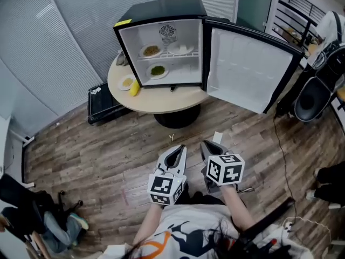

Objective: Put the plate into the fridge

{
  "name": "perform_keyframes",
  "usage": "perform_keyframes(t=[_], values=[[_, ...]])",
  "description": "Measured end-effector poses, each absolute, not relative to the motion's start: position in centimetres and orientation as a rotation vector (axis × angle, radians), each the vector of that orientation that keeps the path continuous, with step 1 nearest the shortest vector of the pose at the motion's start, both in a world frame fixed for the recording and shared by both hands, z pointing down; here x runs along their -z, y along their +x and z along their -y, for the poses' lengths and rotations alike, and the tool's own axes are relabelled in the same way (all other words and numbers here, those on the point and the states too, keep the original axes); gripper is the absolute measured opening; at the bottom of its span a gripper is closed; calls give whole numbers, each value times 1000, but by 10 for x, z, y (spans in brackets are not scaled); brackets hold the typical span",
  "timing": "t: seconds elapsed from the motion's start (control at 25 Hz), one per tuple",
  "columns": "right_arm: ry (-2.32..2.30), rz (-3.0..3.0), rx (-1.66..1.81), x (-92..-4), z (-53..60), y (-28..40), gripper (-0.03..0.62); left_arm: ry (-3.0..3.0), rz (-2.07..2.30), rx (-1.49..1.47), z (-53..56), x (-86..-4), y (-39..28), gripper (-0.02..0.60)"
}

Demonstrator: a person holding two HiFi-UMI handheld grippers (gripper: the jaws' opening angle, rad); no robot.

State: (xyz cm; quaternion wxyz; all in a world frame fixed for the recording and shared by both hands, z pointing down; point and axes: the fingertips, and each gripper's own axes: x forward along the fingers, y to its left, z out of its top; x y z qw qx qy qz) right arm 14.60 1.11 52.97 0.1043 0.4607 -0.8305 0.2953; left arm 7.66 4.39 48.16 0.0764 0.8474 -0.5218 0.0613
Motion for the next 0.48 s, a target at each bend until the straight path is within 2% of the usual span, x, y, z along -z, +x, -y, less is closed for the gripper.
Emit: perform_keyframes(t=[0.48], values=[[1357,2462,-853,-528,9,145,32,2557,1574,-184,-28,-479,76,12]])
